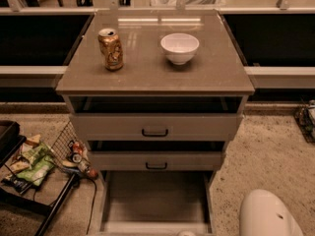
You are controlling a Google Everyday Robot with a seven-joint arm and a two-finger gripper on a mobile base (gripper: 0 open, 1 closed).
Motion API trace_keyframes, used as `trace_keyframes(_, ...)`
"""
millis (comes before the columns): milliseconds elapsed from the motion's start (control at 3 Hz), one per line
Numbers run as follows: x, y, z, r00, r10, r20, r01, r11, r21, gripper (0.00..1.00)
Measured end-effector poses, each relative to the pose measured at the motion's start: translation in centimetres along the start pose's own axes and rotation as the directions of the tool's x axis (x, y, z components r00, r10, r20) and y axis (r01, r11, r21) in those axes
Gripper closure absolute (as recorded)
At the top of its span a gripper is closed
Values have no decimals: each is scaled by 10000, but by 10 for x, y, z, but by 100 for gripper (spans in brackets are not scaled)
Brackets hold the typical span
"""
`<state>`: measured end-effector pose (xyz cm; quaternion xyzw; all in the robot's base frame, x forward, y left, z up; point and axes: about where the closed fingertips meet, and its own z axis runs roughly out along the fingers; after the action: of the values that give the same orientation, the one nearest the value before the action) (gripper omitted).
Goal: Close bottom drawer
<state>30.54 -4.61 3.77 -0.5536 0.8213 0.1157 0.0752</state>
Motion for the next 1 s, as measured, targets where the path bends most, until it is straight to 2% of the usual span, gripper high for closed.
trace_keyframes(333, 0, 1, 0, 10000, 0, 1, 0, 10000, 0, 100)
trace_keyframes(667, -23, -23, -4, 9993, -365, 102, 362, 9990, 254, 100)
trace_keyframes(1000, -59, -60, -11, 9952, -945, 251, 925, 9931, 727, 100)
